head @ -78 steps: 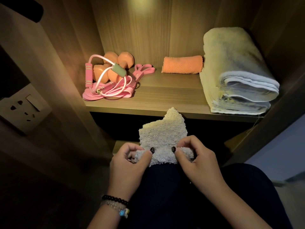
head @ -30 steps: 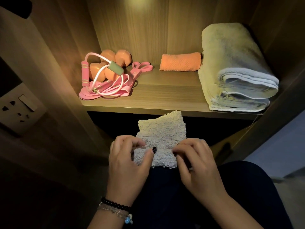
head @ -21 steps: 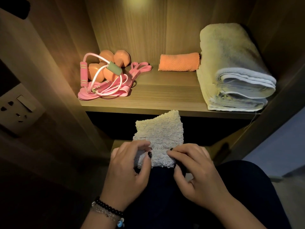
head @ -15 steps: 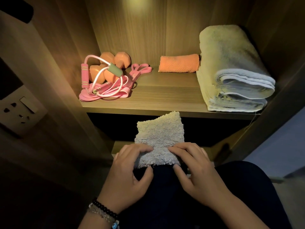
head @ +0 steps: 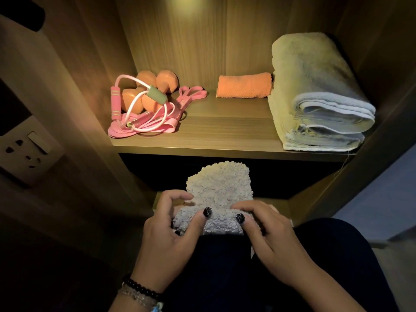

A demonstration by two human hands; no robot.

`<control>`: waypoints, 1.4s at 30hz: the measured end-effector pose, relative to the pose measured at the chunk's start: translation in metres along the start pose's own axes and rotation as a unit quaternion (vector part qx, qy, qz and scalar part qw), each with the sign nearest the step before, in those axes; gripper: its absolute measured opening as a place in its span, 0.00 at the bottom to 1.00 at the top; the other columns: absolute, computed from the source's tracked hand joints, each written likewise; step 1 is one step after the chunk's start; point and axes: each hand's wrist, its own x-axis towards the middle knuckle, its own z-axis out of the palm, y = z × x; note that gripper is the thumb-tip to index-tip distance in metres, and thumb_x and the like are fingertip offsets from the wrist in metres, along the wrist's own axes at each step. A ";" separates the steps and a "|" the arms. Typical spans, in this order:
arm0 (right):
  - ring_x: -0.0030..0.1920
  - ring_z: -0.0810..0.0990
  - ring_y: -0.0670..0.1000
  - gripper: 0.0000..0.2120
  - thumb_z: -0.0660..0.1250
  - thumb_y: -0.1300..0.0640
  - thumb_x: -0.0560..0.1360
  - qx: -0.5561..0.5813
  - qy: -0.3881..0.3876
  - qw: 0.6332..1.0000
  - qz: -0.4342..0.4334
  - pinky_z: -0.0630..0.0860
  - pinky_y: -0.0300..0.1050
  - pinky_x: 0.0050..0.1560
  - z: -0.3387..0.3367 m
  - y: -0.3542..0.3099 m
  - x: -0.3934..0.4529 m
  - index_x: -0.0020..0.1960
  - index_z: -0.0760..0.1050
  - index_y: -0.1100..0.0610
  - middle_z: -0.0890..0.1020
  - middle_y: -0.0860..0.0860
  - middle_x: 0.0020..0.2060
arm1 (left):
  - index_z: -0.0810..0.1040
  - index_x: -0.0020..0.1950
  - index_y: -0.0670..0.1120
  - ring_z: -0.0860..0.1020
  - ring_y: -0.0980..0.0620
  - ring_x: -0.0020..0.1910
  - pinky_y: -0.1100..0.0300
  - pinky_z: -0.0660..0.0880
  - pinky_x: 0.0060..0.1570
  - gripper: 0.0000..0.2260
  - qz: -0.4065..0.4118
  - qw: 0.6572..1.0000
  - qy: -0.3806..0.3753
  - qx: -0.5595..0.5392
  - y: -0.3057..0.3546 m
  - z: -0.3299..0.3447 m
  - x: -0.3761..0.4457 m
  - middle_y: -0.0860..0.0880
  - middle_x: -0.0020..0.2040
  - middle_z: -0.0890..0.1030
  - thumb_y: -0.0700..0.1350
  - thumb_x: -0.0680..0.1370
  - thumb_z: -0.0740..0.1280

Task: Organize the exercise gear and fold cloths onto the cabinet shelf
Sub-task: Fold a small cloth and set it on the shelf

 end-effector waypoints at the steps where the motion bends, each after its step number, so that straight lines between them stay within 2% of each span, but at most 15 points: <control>1: 0.51 0.76 0.41 0.09 0.57 0.50 0.79 0.015 0.002 1.000 0.015 0.70 0.40 0.51 0.001 0.000 0.000 0.56 0.73 0.43 0.77 0.36 0.50 | 0.74 0.53 0.57 0.80 0.51 0.39 0.48 0.79 0.35 0.17 -0.016 1.000 -0.002 -0.003 -0.001 0.001 0.000 0.58 0.47 0.80 0.63 0.69 0.68; 4: 0.52 0.79 0.43 0.07 0.62 0.53 0.77 0.058 0.025 0.997 0.053 0.71 0.34 0.49 0.005 0.002 0.002 0.54 0.73 0.43 0.79 0.38 0.49 | 0.75 0.47 0.55 0.76 0.50 0.30 0.52 0.74 0.28 0.14 -0.025 0.999 -0.015 0.028 0.000 0.004 0.004 0.53 0.37 0.79 0.63 0.70 0.66; 7: 0.53 0.78 0.40 0.09 0.65 0.56 0.76 0.069 0.075 0.993 0.064 0.71 0.30 0.50 0.012 0.003 0.001 0.53 0.74 0.45 0.79 0.38 0.49 | 0.75 0.43 0.53 0.76 0.46 0.28 0.49 0.73 0.26 0.10 -0.053 0.998 -0.025 0.032 0.004 0.010 0.011 0.49 0.32 0.79 0.58 0.70 0.68; 10: 0.51 0.79 0.42 0.07 0.62 0.54 0.77 0.026 0.110 0.993 0.030 0.75 0.37 0.50 0.017 0.003 -0.001 0.54 0.76 0.51 0.79 0.42 0.48 | 0.74 0.40 0.53 0.77 0.46 0.29 0.49 0.74 0.27 0.09 -0.070 0.996 -0.015 0.049 0.005 0.015 0.016 0.49 0.31 0.79 0.57 0.69 0.69; 13: 0.50 0.76 0.48 0.08 0.62 0.57 0.77 -0.060 0.130 0.990 -0.014 0.74 0.44 0.49 0.016 0.005 -0.001 0.52 0.78 0.56 0.77 0.49 0.48 | 0.74 0.39 0.57 0.75 0.54 0.34 0.57 0.71 0.32 0.07 -0.055 0.994 0.014 0.094 0.005 0.018 0.016 0.53 0.36 0.77 0.57 0.69 0.69; 17: 0.51 0.77 0.53 0.09 0.63 0.62 0.76 -0.133 0.094 0.982 -0.098 0.72 0.50 0.49 0.011 0.008 -0.001 0.53 0.81 0.59 0.79 0.53 0.49 | 0.76 0.45 0.55 0.76 0.56 0.50 0.49 0.76 0.50 0.06 -0.006 0.995 0.044 0.085 0.006 0.018 0.016 0.60 0.47 0.73 0.48 0.71 0.71; 19: 0.53 0.77 0.52 0.12 0.63 0.64 0.75 -0.126 0.074 0.983 -0.112 0.71 0.48 0.50 0.008 0.008 -0.003 0.55 0.81 0.59 0.79 0.52 0.51 | 0.79 0.50 0.51 0.78 0.54 0.49 0.46 0.77 0.49 0.07 0.052 0.994 0.046 0.085 0.005 0.015 0.017 0.58 0.49 0.74 0.43 0.74 0.70; 22: 0.56 0.76 0.51 0.16 0.64 0.63 0.72 -0.106 0.040 0.987 -0.113 0.70 0.49 0.54 0.003 0.008 -0.005 0.58 0.79 0.58 0.79 0.50 0.54 | 0.81 0.53 0.47 0.77 0.56 0.49 0.52 0.76 0.48 0.08 0.149 0.985 -0.015 0.090 0.001 0.009 0.014 0.56 0.48 0.79 0.45 0.76 0.66; 26: 0.59 0.74 0.49 0.21 0.69 0.62 0.70 -0.106 -0.011 0.990 -0.089 0.72 0.50 0.55 -0.001 0.009 -0.006 0.63 0.76 0.56 0.76 0.49 0.57 | 0.80 0.59 0.52 0.76 0.56 0.56 0.57 0.75 0.52 0.14 0.134 0.982 -0.108 0.073 -0.008 -0.005 0.009 0.60 0.53 0.78 0.53 0.74 0.67; 28: 0.60 0.74 0.49 0.22 0.69 0.61 0.71 -0.114 -0.034 0.990 -0.081 0.72 0.50 0.56 -0.002 0.010 -0.004 0.65 0.74 0.56 0.75 0.48 0.59 | 0.79 0.61 0.54 0.75 0.56 0.58 0.60 0.73 0.54 0.17 0.129 0.979 -0.127 0.093 -0.009 -0.007 0.007 0.60 0.55 0.77 0.53 0.72 0.70; 31: 0.61 0.73 0.47 0.22 0.67 0.60 0.72 -0.107 -0.061 0.990 -0.069 0.72 0.50 0.58 -0.005 0.009 -0.001 0.66 0.73 0.54 0.75 0.46 0.59 | 0.79 0.60 0.53 0.74 0.58 0.56 0.66 0.71 0.52 0.17 0.114 0.982 -0.114 0.097 -0.006 -0.005 0.005 0.60 0.54 0.77 0.49 0.71 0.71; 35: 0.60 0.73 0.45 0.18 0.64 0.60 0.75 -0.017 -0.067 0.997 -0.037 0.70 0.43 0.59 -0.011 0.007 0.002 0.65 0.73 0.51 0.75 0.42 0.58 | 0.77 0.58 0.56 0.76 0.62 0.58 0.68 0.71 0.56 0.16 0.068 0.991 -0.091 0.070 -0.002 -0.004 0.002 0.63 0.53 0.78 0.57 0.72 0.66; 38: 0.61 0.74 0.47 0.16 0.63 0.56 0.78 0.071 -0.079 0.994 0.018 0.70 0.39 0.58 -0.011 0.005 -0.002 0.64 0.73 0.47 0.76 0.40 0.57 | 0.75 0.53 0.58 0.78 0.63 0.51 0.72 0.73 0.47 0.14 0.030 0.997 -0.062 0.038 0.001 -0.006 -0.002 0.64 0.54 0.78 0.62 0.71 0.66; 40: 0.62 0.75 0.46 0.14 0.62 0.54 0.78 0.118 -0.077 0.989 0.051 0.70 0.36 0.58 -0.009 0.004 -0.004 0.63 0.74 0.46 0.78 0.41 0.57 | 0.75 0.51 0.59 0.78 0.58 0.36 0.70 0.72 0.32 0.16 -0.002 0.999 -0.038 0.031 0.004 -0.005 -0.002 0.65 0.52 0.78 0.65 0.70 0.67; 42: 0.61 0.76 0.44 0.13 0.63 0.53 0.78 0.150 -0.059 0.984 0.080 0.70 0.33 0.57 -0.007 0.003 -0.001 0.61 0.77 0.47 0.80 0.41 0.56 | 0.75 0.49 0.58 0.74 0.57 0.27 0.70 0.66 0.24 0.17 -0.042 0.999 -0.025 0.019 0.005 -0.003 -0.001 0.64 0.46 0.80 0.68 0.69 0.68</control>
